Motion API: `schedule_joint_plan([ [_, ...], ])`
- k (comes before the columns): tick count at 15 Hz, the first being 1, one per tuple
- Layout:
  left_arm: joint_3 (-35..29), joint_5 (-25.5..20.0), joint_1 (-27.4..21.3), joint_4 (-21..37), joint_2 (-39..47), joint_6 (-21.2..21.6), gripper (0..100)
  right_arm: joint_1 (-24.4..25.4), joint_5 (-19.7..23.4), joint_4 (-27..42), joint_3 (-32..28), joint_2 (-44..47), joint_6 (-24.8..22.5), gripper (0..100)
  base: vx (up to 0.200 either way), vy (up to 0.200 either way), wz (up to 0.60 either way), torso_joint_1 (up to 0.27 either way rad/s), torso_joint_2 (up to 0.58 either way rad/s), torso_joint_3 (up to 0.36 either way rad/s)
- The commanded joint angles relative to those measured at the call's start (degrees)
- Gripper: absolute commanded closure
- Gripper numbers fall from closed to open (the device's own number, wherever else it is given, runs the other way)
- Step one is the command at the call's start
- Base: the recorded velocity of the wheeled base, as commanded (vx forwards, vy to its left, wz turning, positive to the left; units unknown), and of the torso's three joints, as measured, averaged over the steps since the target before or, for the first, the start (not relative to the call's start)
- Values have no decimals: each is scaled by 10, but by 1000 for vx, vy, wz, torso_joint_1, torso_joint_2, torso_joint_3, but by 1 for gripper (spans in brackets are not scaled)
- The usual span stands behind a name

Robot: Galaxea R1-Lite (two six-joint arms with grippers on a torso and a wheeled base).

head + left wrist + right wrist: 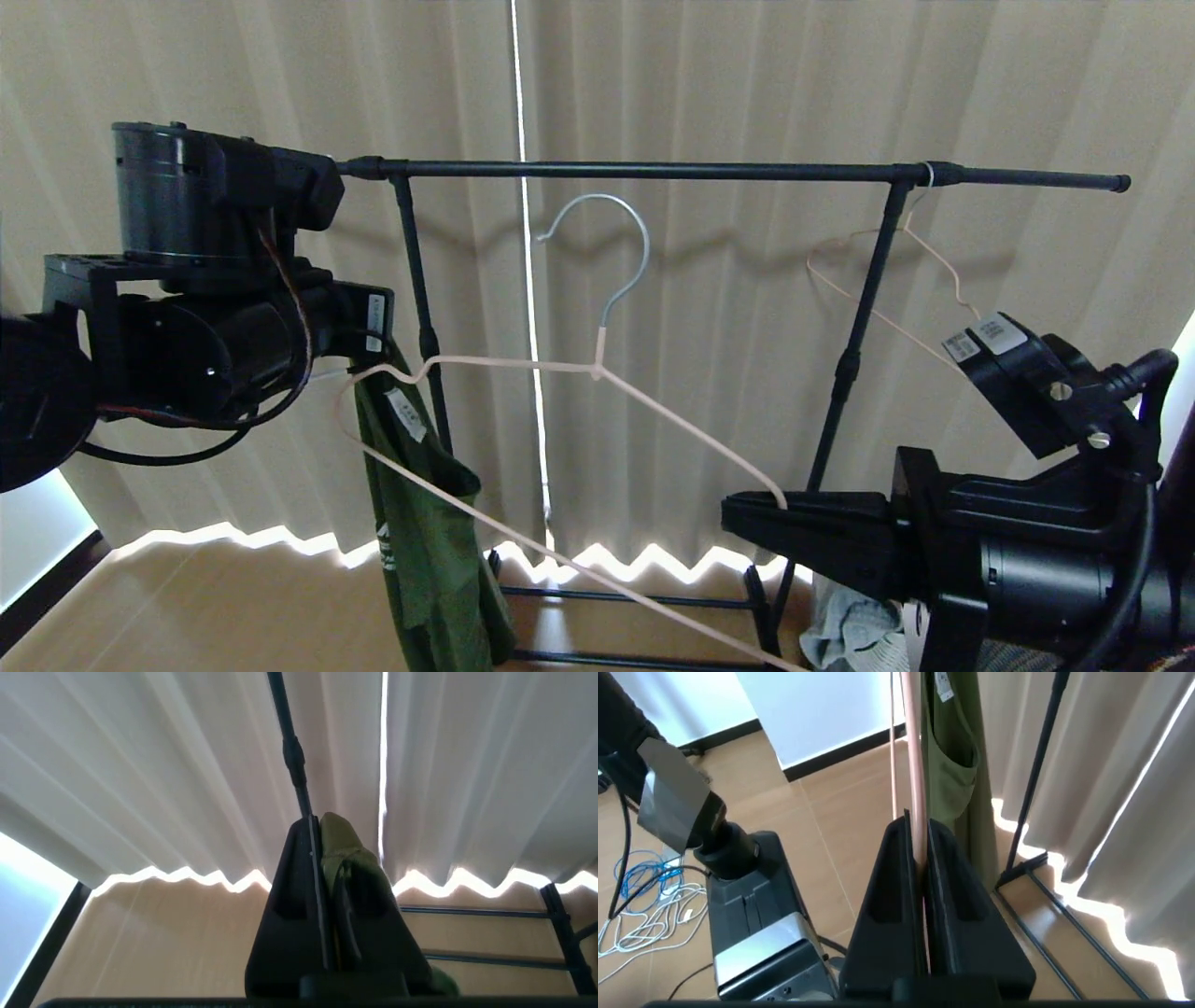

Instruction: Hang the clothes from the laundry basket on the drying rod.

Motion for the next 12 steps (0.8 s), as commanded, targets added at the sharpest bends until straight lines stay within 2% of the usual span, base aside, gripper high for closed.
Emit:
schedule_joint_plan([
  [1, 0, 0, -1, 0, -3, 1, 100, -11, -1, -30, -8, 35, -1, 100, 0, 0, 0, 0, 0, 0],
  [3, 0, 1, -1, 1, -6, 1, 100, -20, -2, -69, -7, 55, -2, 100, 0, 0, 0, 0, 0, 0],
  [12, -14, 15, 0, 0, -6, 10, 100, -40, -2, -70, 4, 55, -1, 100, 0, 0, 0, 0, 0, 0],
])
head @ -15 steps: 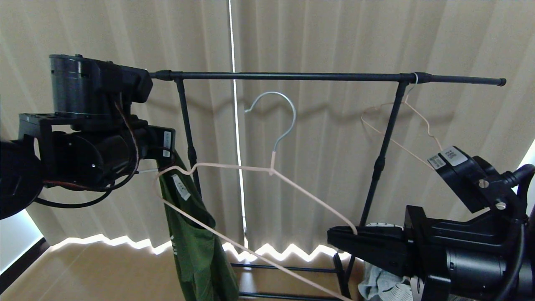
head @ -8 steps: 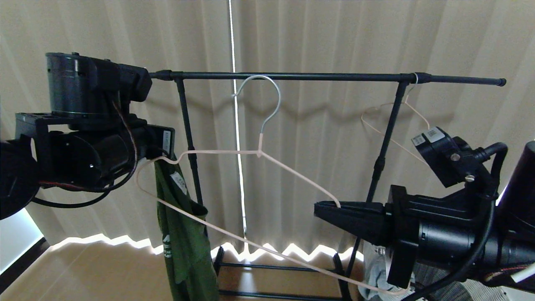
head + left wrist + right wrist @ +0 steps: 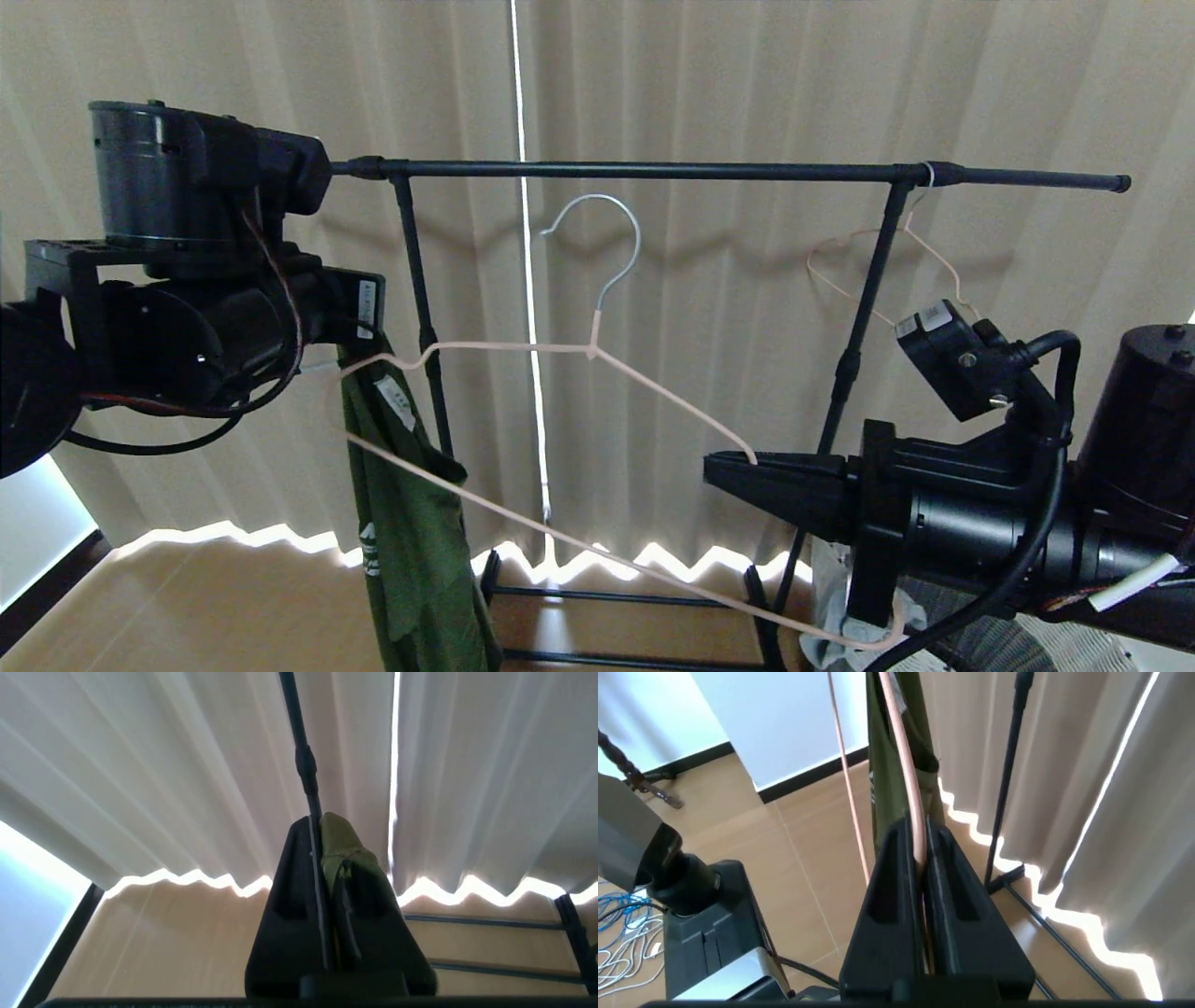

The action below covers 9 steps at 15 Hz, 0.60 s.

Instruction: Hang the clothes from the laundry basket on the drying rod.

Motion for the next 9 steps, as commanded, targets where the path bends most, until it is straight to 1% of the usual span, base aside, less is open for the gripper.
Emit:
schedule_joint_plan([
  [1, -3, 0, -1, -1, -1, 0, 100, 0, 1, 0, 1, 0, 0, 100, 0, 0, 0, 0, 0, 0],
  [4, -4, 0, -1, -1, -3, -2, 100, -11, 2, -1, 0, -1, 3, 100, 0, 0, 0, 0, 0, 0],
  [9, -1, 0, -7, 0, -5, -4, 100, -11, 3, -12, 2, -3, 19, 100, 0, 0, 0, 0, 0, 0],
])
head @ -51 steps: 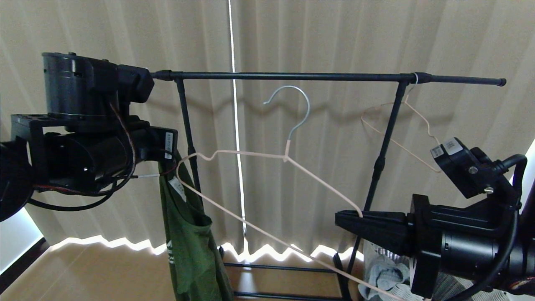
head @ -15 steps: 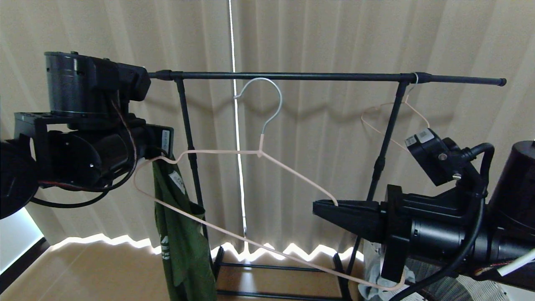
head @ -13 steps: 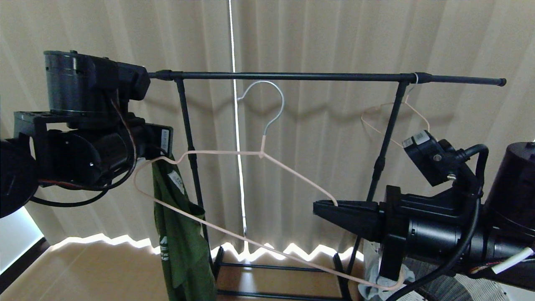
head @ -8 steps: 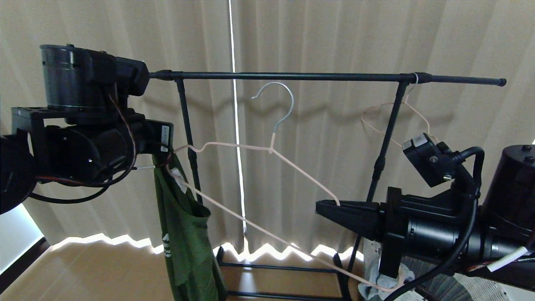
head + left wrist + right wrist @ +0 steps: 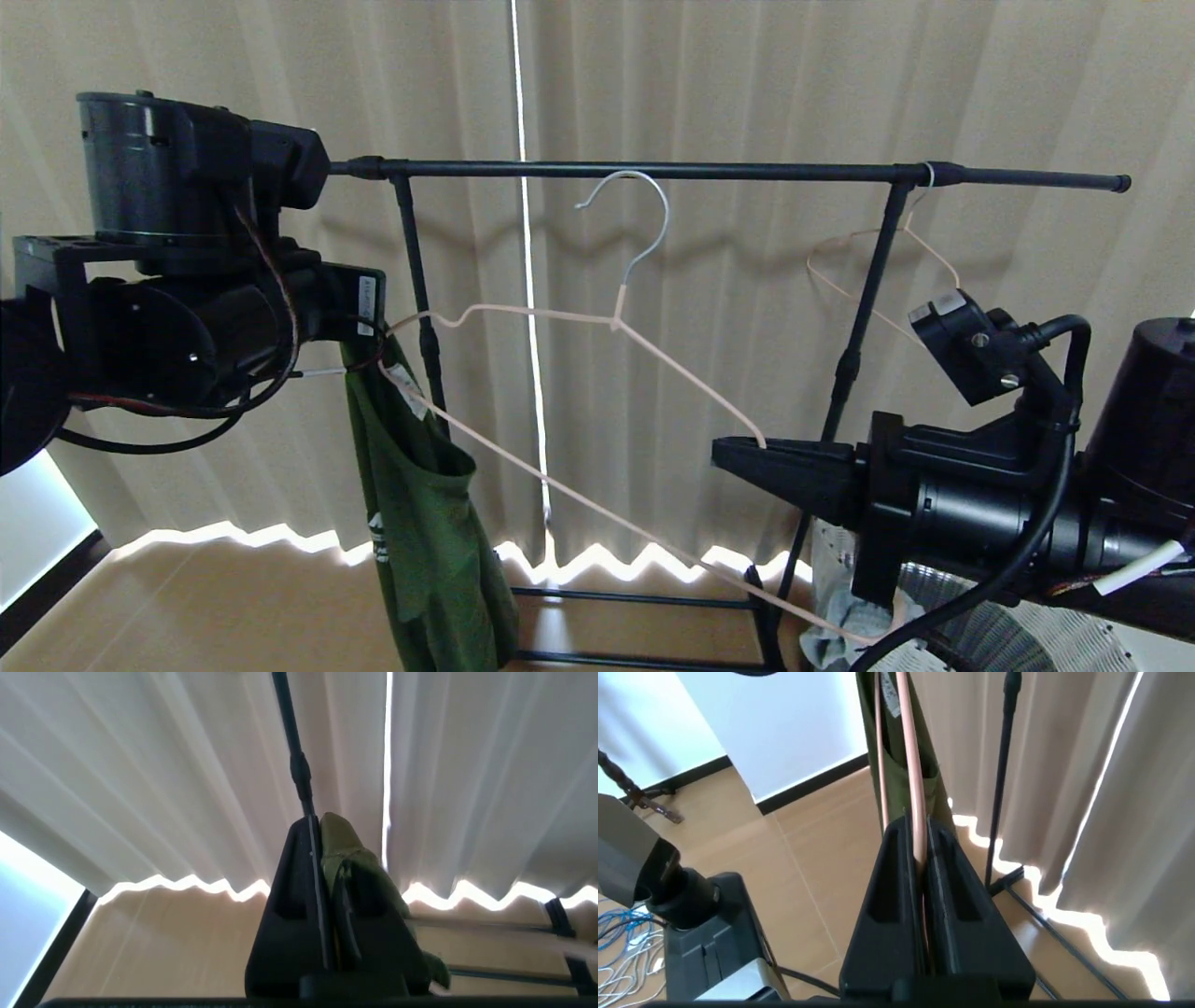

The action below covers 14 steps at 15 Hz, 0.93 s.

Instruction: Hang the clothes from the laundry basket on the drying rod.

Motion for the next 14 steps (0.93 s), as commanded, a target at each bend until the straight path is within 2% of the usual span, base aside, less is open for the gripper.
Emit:
schedule_joint_plan([
  [1, -1, 0, -1, -1, 1, 0, 100, 2, 1, 0, 1, -2, 2, 100, 0, 0, 0, 0, 0, 0],
  [10, 1, 1, -5, -1, 3, -5, 100, 20, 2, -1, -2, 0, 22, 100, 0, 0, 0, 0, 0, 0],
  [11, 2, 1, -18, -1, 1, -13, 100, 20, 2, -2, -8, 9, 23, 100, 0, 0, 0, 0, 0, 0],
  [14, 2, 2, -25, 0, -1, -18, 100, 19, 0, -40, -9, 31, 23, 100, 0, 0, 0, 0, 0, 0],
])
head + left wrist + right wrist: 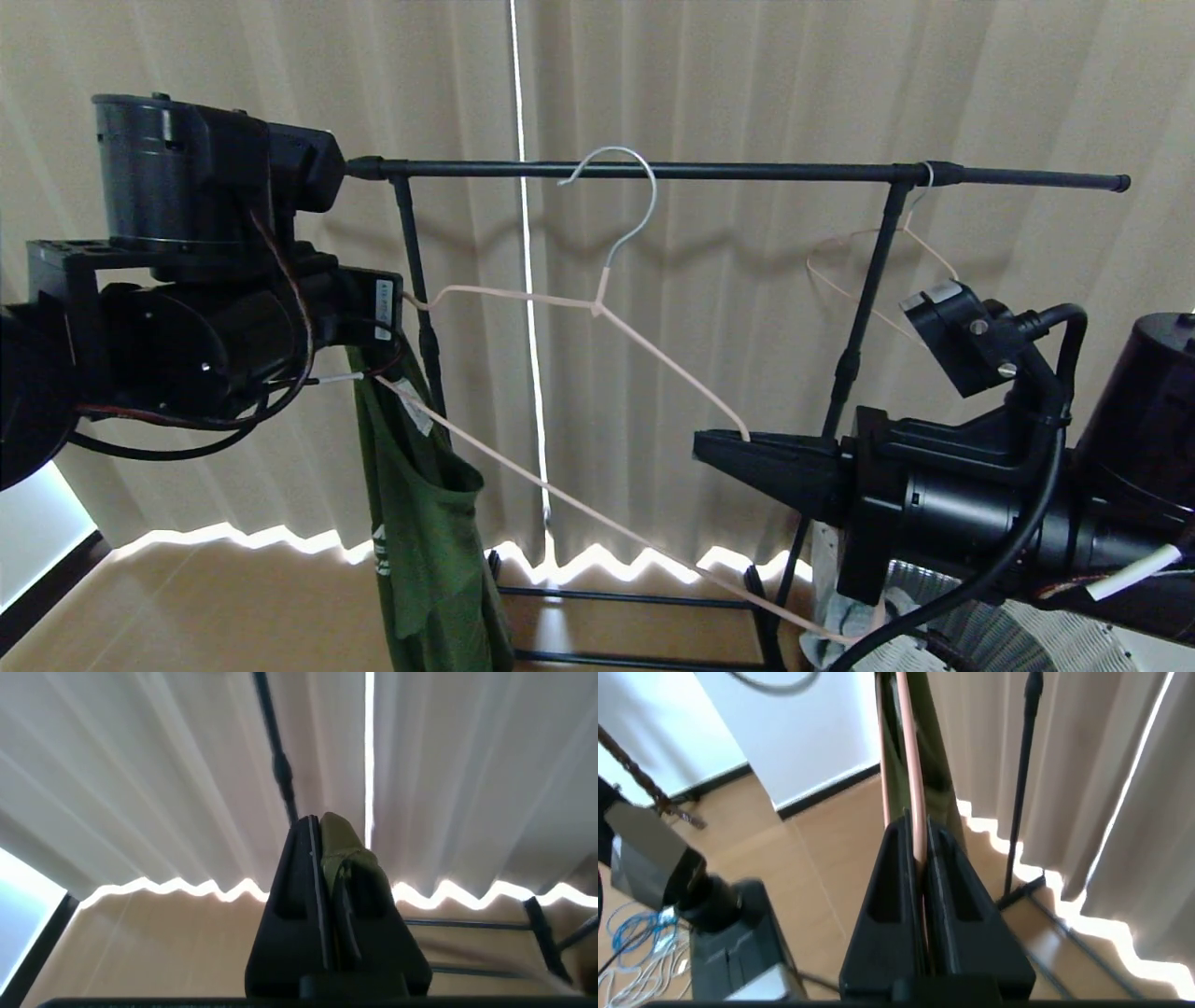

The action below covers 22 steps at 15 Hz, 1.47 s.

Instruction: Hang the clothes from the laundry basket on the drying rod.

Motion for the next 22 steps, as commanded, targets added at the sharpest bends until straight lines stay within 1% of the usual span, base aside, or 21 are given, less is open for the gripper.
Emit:
schedule_joint_plan([
  [1, 0, 2, -2, 0, -1, 1, 100, -2, -3, -15, -1, 27, -1, 100, 0, 0, 0, 0, 0, 0],
  [2, 0, 4, -2, 0, -1, 1, 100, -2, -4, -18, 0, 31, -1, 100, 0, 0, 0, 0, 0, 0],
  [4, -6, 21, 1, 0, -4, 6, 100, -4, -14, -21, 5, 47, -2, 100, 0, 0, 0, 0, 0, 0],
  [7, -7, 23, 4, 0, -7, 14, 100, -15, -24, -16, 8, 52, -4, 100, 0, 0, 0, 0, 0, 0],
  [9, -4, 24, 3, 2, -7, 17, 100, -30, -35, -17, -1, 60, -5, 100, 0, 0, 0, 0, 0, 0],
  [11, -2, 29, -2, 5, -7, 18, 100, -38, -36, -18, -12, 74, -6, 100, 0, 0, 0, 0, 0, 0],
  [13, 0, 29, -4, 5, -7, 17, 100, -38, -36, -19, -28, 89, -6, 100, 0, 0, 0, 0, 0, 0],
  [18, 0, 29, -29, 5, -7, 6, 100, -37, -36, -23, -64, 117, -4, 100, 0, 0, 0, 0, 0, 0],
  [22, -4, 28, -28, 4, -7, 13, 100, -19, -31, -21, -43, 116, -6, 100, 0, 0, 0, 0, 0, 0],
])
